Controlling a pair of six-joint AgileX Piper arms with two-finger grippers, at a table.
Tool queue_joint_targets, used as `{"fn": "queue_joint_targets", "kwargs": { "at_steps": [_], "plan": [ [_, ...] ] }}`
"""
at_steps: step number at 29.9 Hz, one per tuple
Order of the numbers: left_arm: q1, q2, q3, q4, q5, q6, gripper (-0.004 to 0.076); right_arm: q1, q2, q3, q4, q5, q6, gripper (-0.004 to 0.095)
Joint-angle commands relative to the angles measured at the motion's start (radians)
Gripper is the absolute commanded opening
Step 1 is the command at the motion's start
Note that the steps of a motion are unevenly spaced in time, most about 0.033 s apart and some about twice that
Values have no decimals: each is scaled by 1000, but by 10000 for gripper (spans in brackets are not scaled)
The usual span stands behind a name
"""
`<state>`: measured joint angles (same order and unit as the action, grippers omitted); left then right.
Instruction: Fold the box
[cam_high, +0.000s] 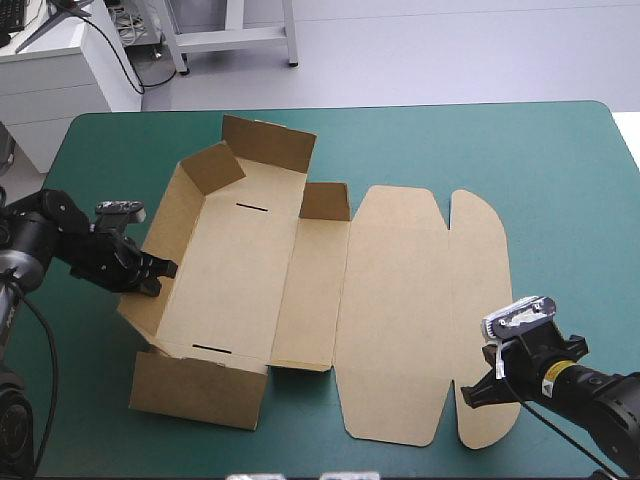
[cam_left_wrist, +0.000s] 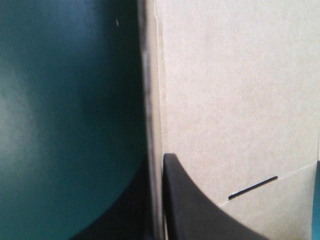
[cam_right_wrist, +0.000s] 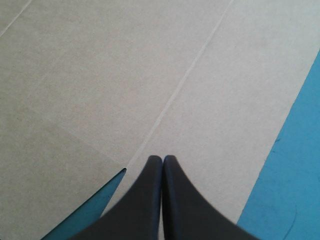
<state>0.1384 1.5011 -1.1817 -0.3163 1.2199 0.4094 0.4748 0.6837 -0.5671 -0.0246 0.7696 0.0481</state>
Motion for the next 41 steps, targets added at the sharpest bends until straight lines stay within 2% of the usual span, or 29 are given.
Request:
{"fn": "queue_joint_targets", "kwargs": {
  "at_steps": [1,6,13,24,30,36,41],
  "plan": [
    [-84,-29,-96,60,-18,-10,-8,-3,-42,-22,48,-37,-78,-19],
    [-193,0,-144,143,-104,6,-8,-3,-112,-20,108,-34,-122,-19],
    [-324,27,-147,234,-266,48,-8,-3,-201,-20,125,-32,-98,-19],
    [-616,38,-144,686,-484,66,-8,-3,-231,4,123,-32,-48,-19],
    [-732,57,-144,867,-523,130,-8,-3,-231,54,133,-29,3,-17],
    [-786,77,-144,991,-572,112,-8,-3,-231,61,147,-55,1,-17],
    [-785,98,-144,1134,-684,57,-8,-3,-231,61,147,-59,-2,-17]
  ]
}}
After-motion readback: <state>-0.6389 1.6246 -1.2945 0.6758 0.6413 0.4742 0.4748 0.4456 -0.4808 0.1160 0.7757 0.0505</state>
